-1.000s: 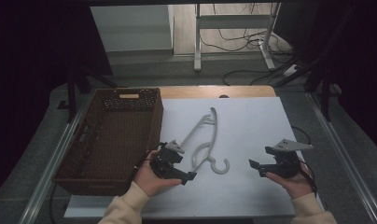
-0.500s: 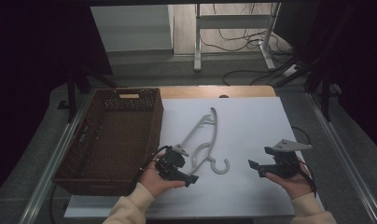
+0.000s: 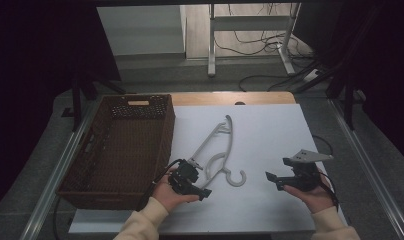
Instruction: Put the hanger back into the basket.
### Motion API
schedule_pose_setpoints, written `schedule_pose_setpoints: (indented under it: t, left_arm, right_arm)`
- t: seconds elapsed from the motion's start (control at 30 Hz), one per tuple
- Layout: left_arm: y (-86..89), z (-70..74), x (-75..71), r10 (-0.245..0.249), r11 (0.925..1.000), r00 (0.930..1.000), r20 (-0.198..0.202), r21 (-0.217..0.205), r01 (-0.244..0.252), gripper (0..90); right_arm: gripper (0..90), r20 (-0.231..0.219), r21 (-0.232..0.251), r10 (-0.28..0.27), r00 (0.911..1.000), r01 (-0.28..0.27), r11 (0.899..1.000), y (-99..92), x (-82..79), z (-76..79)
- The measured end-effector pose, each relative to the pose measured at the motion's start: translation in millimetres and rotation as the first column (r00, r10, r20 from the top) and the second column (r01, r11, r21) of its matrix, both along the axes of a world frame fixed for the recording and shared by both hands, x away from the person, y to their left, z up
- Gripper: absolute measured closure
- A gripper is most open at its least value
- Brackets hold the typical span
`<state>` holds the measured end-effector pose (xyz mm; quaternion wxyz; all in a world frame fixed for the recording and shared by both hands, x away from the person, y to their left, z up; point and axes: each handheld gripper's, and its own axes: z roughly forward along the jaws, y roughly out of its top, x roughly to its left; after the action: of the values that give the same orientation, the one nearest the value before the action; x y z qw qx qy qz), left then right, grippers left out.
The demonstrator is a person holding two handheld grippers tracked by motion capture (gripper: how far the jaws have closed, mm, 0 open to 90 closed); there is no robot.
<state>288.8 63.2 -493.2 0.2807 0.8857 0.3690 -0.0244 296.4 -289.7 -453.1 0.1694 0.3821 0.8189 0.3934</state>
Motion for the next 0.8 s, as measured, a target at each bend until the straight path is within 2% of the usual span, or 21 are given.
schedule_pose_setpoints:
  t: [0.2, 0.47, 0.63, 0.8]
  left_arm:
    - [0.5, -5.9, 0.9, -0.003, 1.0000, 0.9999, -0.012, -0.010, 0.003, 30.0]
    - [0.2, -13.0, 2.4, 0.005, 1.0000, 0.9996, -0.027, 0.006, -0.005, 31.9]
    - [0.1, -15.5, 3.2, 0.012, 0.9998, 0.9992, -0.039, 0.016, -0.011, 39.1]
    - [0.3, -18.3, 4.7, 0.017, 0.9997, 0.9988, -0.047, 0.019, -0.017, 41.4]
  right_arm:
    - [16.7, -0.002, -0.003, 0.002, 1.0000, -0.002, 1.000, 0.2, 0.3, -0.5]
    - [16.6, -0.005, -0.003, 0.002, 1.0000, -0.002, 1.000, 0.3, 0.4, -0.7]
    - [16.2, -0.004, -0.003, 0.000, 1.0000, 0.000, 1.000, 0.7, 0.6, -0.8]
    - [16.3, -0.007, -0.004, 0.002, 1.0000, -0.002, 1.000, 1.3, 0.6, -1.3]
